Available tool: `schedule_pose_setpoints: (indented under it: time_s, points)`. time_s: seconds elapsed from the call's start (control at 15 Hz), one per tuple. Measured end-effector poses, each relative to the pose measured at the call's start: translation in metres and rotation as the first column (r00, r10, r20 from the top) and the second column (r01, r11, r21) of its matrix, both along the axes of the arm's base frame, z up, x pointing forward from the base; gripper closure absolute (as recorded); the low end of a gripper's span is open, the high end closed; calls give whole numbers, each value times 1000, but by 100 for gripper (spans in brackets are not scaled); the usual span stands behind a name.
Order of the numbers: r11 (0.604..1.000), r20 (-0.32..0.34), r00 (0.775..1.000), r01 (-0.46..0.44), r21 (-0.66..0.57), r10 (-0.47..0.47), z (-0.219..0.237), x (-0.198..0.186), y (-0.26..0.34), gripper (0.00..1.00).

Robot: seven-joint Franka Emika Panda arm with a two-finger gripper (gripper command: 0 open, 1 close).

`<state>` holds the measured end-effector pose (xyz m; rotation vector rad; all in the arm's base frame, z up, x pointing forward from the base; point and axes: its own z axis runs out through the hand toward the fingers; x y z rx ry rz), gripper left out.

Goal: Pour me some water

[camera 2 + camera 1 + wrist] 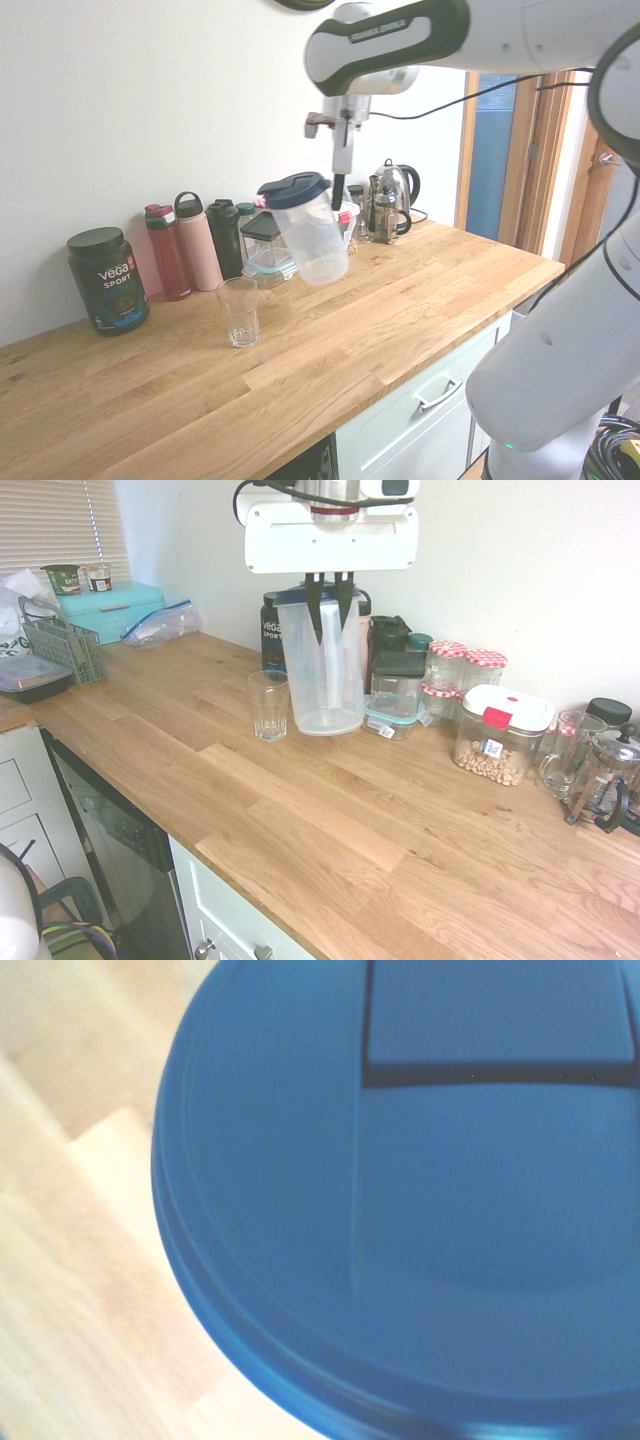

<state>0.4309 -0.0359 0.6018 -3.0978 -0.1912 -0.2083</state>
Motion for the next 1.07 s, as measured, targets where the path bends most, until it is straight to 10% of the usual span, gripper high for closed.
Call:
schedule_pose_setpoints:
  time_s: [0.33,1.07]
  points:
    - [962,-171,974,-184,-202,151,-18,54,48,100]
    - [725,-346,882,-463,-510,320,-61,43,133,100]
